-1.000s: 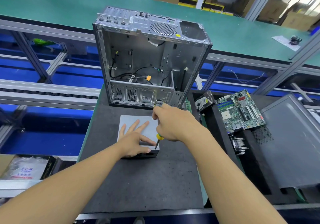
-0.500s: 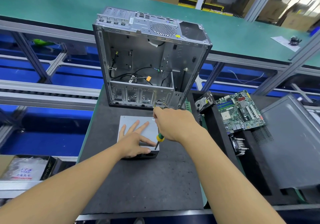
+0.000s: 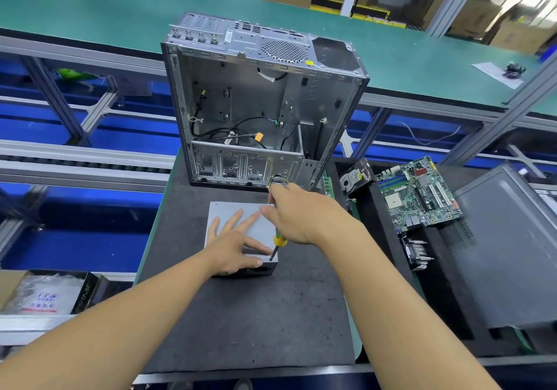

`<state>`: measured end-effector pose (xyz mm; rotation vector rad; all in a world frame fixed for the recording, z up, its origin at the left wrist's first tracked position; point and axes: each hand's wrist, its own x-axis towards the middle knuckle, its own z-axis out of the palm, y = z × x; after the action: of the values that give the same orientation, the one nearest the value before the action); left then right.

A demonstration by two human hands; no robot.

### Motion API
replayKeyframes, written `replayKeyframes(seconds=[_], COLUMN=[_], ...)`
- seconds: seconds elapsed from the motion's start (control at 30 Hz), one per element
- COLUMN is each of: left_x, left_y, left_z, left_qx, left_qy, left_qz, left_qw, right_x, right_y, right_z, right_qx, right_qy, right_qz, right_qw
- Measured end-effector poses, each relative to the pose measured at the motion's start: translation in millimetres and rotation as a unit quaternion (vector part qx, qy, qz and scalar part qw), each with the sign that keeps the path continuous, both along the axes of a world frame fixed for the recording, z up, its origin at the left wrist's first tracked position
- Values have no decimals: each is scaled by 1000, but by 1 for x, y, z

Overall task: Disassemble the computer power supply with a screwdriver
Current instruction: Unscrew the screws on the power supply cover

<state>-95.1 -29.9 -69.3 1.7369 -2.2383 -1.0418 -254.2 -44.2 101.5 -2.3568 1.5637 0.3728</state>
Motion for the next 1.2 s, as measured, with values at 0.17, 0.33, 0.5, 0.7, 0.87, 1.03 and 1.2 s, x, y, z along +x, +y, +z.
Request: replayKeyframes(seconds=[0.17,0.33,0.5,0.7,0.87,1.03,1.2], left_x=[0,-1,-1,-1,-1,-1,-1], left_y=[1,1,1,0,1,0,0], left_z=[0,2,2,1,0,0,-1], left_qx=[-3,-6,-7,-6,-8,-6,-8], left_qy=[0,3,3,-1,-3,-5,-7], left_qz=[1,5,3,2,2,1,0], left_qw=[1000,1000,1000,1000,1000,1000,1000], right_x=[1,1,-1,0,-1,-3,-1], right_y=[1,1,1,1,2,3,5], right_z=[-2,1,0,-2,1,2,1], right_qx=[-42,6,12,-28,-10,12,-17], right_qy=[21,2,26,33,31,29,49], right_qz=[11,12,18,3,10,10,-12], right_qw=[999,1000,999,999,999,999,999])
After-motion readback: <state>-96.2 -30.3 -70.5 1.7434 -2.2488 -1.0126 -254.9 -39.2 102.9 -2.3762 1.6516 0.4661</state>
